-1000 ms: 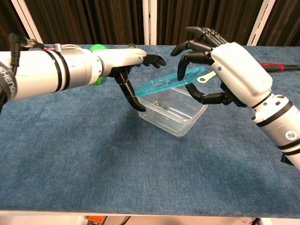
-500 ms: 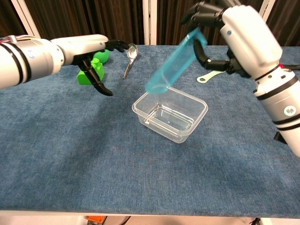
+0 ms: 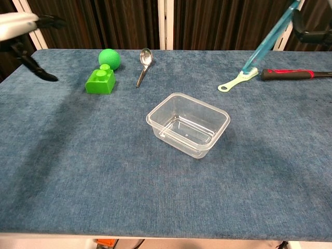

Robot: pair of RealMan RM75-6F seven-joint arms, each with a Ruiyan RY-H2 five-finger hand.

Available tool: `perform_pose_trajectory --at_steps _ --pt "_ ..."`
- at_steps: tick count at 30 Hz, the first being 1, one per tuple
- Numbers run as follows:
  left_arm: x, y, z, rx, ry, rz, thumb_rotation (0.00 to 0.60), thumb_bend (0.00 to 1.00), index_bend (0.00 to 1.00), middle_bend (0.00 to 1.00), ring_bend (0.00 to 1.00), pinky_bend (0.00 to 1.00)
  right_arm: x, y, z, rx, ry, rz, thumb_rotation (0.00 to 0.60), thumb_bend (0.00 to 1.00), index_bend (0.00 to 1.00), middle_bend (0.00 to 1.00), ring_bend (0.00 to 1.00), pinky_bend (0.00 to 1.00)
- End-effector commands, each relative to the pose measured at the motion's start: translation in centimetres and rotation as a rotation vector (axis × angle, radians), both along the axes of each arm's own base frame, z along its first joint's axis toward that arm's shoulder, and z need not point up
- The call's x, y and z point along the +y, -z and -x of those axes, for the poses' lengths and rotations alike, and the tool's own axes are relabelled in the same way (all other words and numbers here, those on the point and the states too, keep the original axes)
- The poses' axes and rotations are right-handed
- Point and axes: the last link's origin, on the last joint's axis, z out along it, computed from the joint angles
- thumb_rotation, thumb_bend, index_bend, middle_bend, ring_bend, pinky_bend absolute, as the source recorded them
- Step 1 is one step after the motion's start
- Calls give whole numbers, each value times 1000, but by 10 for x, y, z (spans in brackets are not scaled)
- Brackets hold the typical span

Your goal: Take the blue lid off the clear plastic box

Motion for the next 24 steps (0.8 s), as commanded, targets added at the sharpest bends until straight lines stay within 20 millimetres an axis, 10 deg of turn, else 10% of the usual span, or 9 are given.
perform_pose_trajectory --at_steps 1,7,15,24 --pt "-8 -14 21 3 -27 -39 600 0 22 33 0 5 -6 -2 23 -52 142 -133 600 521 723 255 22 9" --pt "-22 -23 36 -13 -58 -53 600 0 22 33 0 2 -15 -6 23 -64 290 -294 600 365 8 22 0 0" --pt "-29 -50 54 57 -48 -130 600 0 23 33 0 0 -2 -47 21 -126 381 -428 600 167 0 0 0 0" --pt "-65 -92 88 151 -21 -190 600 0 60 53 0 0 63 -112 47 -105 365 -384 600 168 0 69 0 15"
